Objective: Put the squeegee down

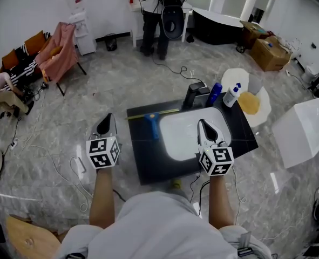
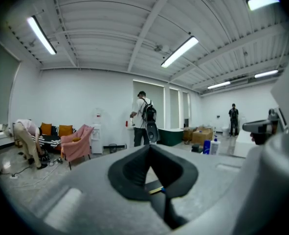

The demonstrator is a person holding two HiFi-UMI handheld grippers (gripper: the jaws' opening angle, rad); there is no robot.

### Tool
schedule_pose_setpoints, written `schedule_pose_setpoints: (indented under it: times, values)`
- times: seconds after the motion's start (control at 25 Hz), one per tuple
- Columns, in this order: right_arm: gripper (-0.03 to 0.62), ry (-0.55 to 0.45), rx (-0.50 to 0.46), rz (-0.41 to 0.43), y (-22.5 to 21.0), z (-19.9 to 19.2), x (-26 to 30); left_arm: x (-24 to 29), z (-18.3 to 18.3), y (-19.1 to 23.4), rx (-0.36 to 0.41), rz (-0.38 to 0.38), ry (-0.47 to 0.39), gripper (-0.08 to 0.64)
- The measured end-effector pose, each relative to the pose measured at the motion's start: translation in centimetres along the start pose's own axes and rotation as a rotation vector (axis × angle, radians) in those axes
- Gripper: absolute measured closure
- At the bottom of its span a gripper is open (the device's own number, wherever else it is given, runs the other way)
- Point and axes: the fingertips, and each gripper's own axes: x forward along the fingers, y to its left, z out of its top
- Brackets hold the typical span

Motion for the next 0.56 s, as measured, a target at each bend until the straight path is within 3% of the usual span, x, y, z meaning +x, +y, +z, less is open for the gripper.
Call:
schedule_pose_setpoints:
  times: [0.56]
  values:
    - [0.588, -0.013, -0.016, -0.007, 0.29, 0.72, -0.27, -0.71, 0.60, 0.90, 0.003, 0.004, -0.027, 0.563]
